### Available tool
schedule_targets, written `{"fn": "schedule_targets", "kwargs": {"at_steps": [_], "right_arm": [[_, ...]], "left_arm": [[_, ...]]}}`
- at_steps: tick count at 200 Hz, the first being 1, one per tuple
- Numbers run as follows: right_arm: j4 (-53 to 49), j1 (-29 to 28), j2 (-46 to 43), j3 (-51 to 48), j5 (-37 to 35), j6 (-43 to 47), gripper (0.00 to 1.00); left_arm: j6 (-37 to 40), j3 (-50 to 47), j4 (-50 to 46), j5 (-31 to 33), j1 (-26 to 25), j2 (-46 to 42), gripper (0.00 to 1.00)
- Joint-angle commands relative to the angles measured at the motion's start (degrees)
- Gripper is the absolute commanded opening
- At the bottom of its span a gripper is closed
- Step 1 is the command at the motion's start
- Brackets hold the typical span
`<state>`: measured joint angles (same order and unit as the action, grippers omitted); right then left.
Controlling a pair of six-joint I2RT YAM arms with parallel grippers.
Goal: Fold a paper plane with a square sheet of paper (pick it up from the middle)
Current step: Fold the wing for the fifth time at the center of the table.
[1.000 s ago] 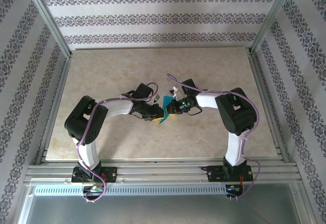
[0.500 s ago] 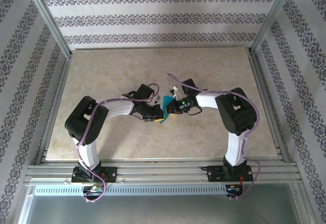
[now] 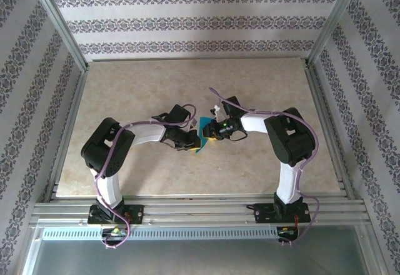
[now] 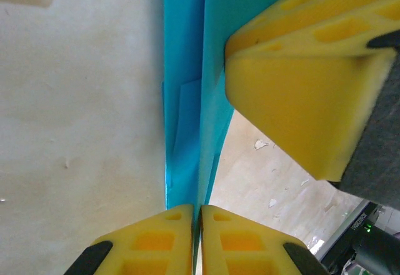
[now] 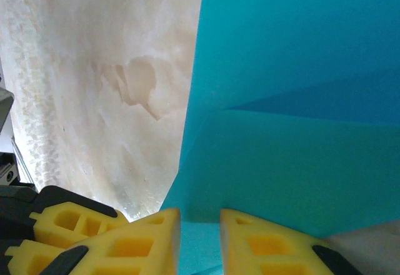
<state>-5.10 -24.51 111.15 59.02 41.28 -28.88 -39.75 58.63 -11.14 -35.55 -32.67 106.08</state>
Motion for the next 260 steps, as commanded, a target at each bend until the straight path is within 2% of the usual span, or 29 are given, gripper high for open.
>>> {"fn": "schedule_targets", "kwargs": {"at_steps": [1,46,102,148,184,260], "right_arm": [[0.1,0.0,-0.6,-0.6,-2.1,-2.6,0.25],[0.5,-0.4,-0.5,-0.6,-2.5,-3.6,0.23],[0.6,-0.6,-0.3,-0.6,-2.7,-3.5,0.21],[-0.1,-0.6,0.2,-0.5,-2.9,-2.7,0.21],[-0.2,-0.7,0.6,-0.3,-3.0,-2.6,0.2],[-0.5,-0.7,0.6,0.0,-3.0,-2.3,0.19]], "left_arm": [[-0.1,0.1,-2.6,0.9,-0.9,1.0,0.12],[-0.2,1.0,-2.6,0.7,-1.0,0.6,0.12],[-3.4,0.4,-2.7,1.5,-0.1,-4.2,0.23],[-9.4,-1.4,2.2,-2.6,1.6,-4.8,0.23],[-7.3,0.1,-2.0,-1.5,1.6,-3.0,0.21],[-6.2,0.9,-3.5,-1.5,0.9,-1.0,0.19]]}}
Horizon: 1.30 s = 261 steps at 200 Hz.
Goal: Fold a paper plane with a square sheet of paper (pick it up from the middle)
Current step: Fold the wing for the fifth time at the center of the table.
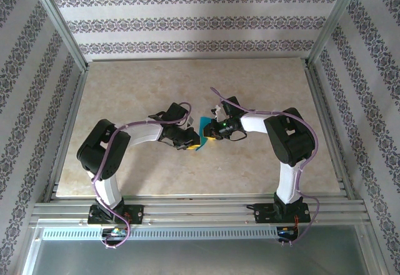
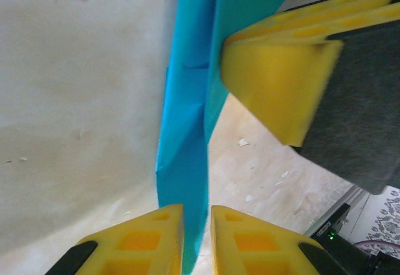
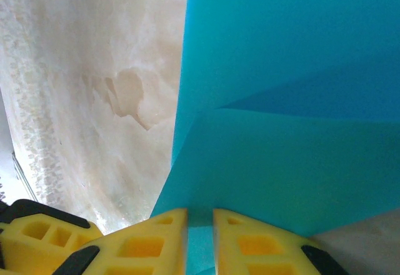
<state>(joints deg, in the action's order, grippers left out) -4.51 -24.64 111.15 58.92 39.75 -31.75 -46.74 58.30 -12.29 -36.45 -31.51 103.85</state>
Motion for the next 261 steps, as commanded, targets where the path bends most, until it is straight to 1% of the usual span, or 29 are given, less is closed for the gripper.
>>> {"fn": "schedule_targets", "kwargs": {"at_steps": [1,27,123,191,261], "right_arm": [[-1.1,-0.6,0.6,0.1,-1.4,0.5,0.19],[-1.1,-0.6,0.6,0.1,-1.5,0.4,0.19],[-1.0,-0.7,0.6,-0.2,-1.9,0.1,0.19],[-1.1,-0.7,0.7,-0.3,-2.0,0.0,0.19],[0.2,-0.7,-0.8,-1.0,-1.3,-1.0,0.2]], "left_arm": [[0.8,1.3,-2.3,-0.7,-0.4,1.2,0.19],[1.0,1.8,-2.2,-0.7,-0.7,1.5,0.11],[1.2,1.7,-1.6,-0.8,-2.3,2.4,0.03],[1.6,2.1,-2.5,-0.6,-2.8,4.0,0.02],[1.6,2.3,-3.1,0.4,-3.1,4.8,0.04]]}}
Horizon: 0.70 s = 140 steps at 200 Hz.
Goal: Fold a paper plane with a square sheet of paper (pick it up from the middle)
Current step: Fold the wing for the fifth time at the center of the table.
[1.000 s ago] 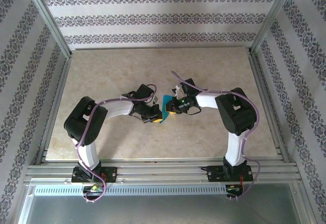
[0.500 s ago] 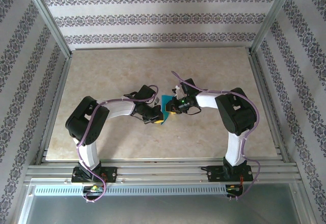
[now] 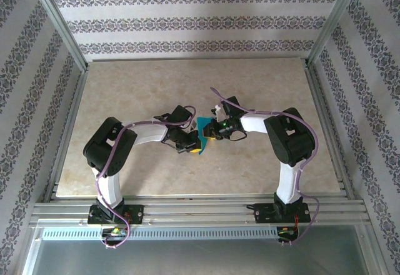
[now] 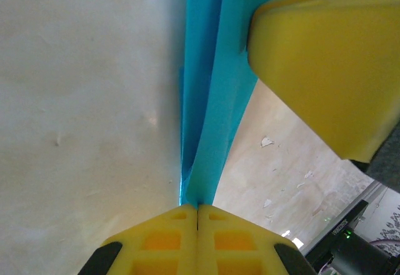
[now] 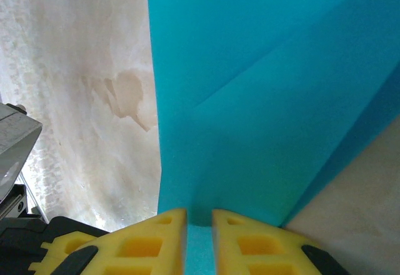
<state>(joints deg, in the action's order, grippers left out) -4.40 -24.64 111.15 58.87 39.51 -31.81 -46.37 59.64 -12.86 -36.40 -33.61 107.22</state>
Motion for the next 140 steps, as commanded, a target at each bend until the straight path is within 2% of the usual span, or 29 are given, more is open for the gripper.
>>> {"fn": "schedule_targets", "kwargs": {"at_steps": [1,59,98,140], "right_arm": [[0.0,-0.7,-0.8,-1.0,-1.1,-0.9,0.2],[2.6,-1.2,-8.1,-3.8,-2.1,-5.3,0.21],[6.2,-2.2,-12.8,-7.8,-9.4,-10.6,0.21],[9.9,-4.0,-13.4,-11.8,-14.2,-15.3,0.18]], "left_arm": [[1.3,1.1,-2.5,0.4,-1.0,1.4,0.04],[5.9,3.2,-6.3,1.9,-1.0,0.7,0.07],[11.7,6.1,-11.1,3.6,-1.0,1.5,0.07],[15.4,6.7,-11.4,5.1,-1.0,2.1,0.07]]}}
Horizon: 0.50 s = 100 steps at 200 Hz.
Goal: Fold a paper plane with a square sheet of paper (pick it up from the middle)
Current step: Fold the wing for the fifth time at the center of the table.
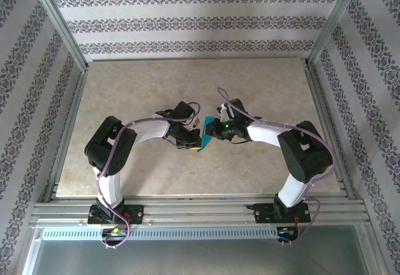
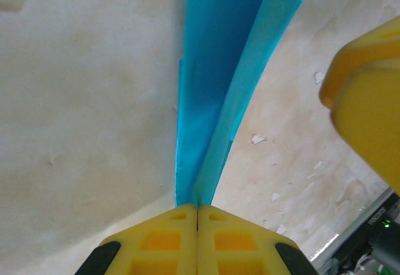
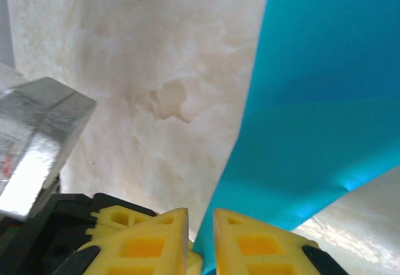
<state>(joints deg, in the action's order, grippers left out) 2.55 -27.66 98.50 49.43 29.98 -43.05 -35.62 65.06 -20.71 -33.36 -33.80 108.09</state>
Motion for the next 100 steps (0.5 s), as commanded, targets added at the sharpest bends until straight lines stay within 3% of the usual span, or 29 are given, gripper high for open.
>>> {"fn": "schedule_targets", "kwargs": {"at_steps": [1,100], "right_arm": [[3.1,-1.0,-0.7,-2.5,-4.7,-4.1,0.18],[6.9,-1.1,1.6,-3.9,-4.3,-5.8,0.18]], "left_arm": [[4.7,1.2,-3.5,2.0,-0.8,1.2,0.07],[7.8,1.0,-2.4,3.6,-0.8,0.8,0.07]]}}
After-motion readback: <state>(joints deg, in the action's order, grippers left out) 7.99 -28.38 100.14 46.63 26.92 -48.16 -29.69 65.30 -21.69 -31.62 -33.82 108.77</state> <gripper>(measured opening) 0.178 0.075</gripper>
